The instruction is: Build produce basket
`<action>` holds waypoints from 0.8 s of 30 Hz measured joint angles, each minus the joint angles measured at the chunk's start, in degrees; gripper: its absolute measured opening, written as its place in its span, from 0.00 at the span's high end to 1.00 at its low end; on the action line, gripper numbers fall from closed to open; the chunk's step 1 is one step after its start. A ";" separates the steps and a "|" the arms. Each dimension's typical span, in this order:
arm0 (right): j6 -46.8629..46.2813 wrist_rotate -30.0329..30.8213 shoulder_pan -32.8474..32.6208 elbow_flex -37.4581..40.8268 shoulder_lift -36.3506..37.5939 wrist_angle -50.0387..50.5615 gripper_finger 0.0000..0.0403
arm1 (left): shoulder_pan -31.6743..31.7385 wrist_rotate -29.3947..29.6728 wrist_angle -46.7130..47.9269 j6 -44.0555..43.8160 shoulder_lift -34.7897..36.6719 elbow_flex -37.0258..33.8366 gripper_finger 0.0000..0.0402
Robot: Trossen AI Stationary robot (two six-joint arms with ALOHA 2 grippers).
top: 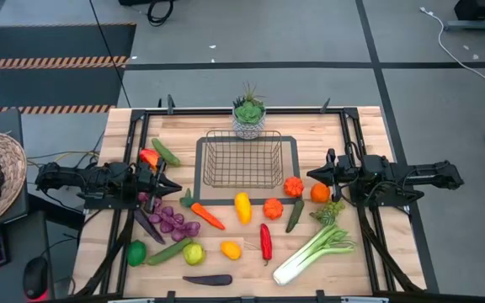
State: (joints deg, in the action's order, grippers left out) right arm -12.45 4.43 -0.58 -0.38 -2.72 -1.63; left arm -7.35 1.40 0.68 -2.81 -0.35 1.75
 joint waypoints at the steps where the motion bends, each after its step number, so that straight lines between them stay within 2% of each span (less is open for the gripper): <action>1: -0.01 -0.01 0.02 0.00 0.00 0.01 0.96 | 0.00 -0.01 -0.01 -0.02 -0.01 0.01 0.93; 21: -0.01 -0.01 0.02 0.00 0.00 0.02 0.96 | 0.01 0.04 -0.03 0.34 0.00 -0.01 0.93; 24: 0.00 0.00 0.02 0.00 0.00 0.00 0.96 | 0.15 3.95 -3.04 1.83 -0.01 -0.01 0.94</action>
State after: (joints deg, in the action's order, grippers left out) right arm -12.45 4.42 -0.56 -0.38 -2.72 -1.63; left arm -7.21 5.35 -2.36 -0.97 -0.36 1.74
